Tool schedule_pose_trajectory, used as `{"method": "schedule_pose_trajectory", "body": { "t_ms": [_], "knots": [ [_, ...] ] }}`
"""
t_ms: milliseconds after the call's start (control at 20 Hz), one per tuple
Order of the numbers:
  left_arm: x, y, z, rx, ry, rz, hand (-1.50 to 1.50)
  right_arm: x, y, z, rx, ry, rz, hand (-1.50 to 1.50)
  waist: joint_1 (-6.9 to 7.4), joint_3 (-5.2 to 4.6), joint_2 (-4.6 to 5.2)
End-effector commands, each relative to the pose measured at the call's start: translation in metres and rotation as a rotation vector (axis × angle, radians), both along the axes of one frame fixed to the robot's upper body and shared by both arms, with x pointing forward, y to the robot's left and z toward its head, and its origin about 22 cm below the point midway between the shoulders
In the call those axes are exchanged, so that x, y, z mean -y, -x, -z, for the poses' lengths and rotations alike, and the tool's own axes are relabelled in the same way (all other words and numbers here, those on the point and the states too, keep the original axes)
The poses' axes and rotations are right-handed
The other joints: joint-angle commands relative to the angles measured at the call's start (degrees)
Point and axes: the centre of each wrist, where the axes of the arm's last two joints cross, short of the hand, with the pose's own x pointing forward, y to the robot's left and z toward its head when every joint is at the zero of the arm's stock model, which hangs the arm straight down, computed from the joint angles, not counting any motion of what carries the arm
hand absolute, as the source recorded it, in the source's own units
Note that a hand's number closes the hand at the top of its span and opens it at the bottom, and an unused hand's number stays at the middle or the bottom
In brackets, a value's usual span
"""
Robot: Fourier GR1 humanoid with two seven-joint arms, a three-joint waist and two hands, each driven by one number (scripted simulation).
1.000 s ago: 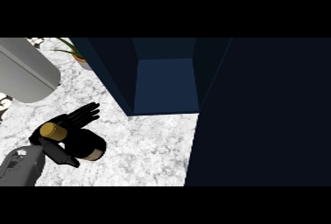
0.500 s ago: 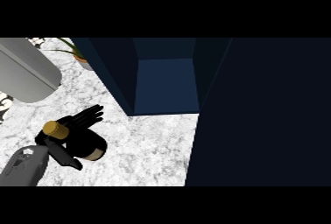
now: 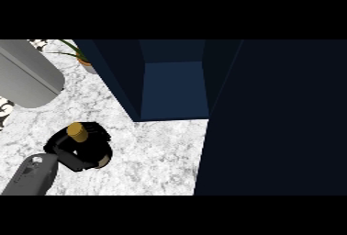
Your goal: Pick up the wine, place it into the cabinet and close the cabinet
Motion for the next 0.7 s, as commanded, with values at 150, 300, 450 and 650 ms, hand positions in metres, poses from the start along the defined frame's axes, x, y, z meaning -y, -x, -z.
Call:
{"method": "schedule_pose_trajectory", "body": {
  "t_ms": [150,300,450,650],
  "knots": [
    [-0.003,0.005,0.005,0.087,0.167,0.066,1.5,0.014,0.033,-0.017,0.061,-0.039,-0.003,-1.5,-0.1,-0.16,0.04],
    [-0.008,0.011,0.003,0.12,0.17,0.092,1.5,0.014,0.032,-0.02,0.035,-0.032,-0.008,-1.5,0.16,-0.25,-0.08],
    [0.01,0.0,-0.001,0.145,0.177,0.135,1.5,0.014,0.025,-0.018,0.045,-0.028,0.0,-1.5,0.19,-0.2,0.12],
    [0.028,0.052,0.045,0.228,0.133,-0.347,1.5,0.005,0.013,-0.005,0.042,-0.036,0.045,-1.5,2.42,-0.1,-0.34]
  ]
}}
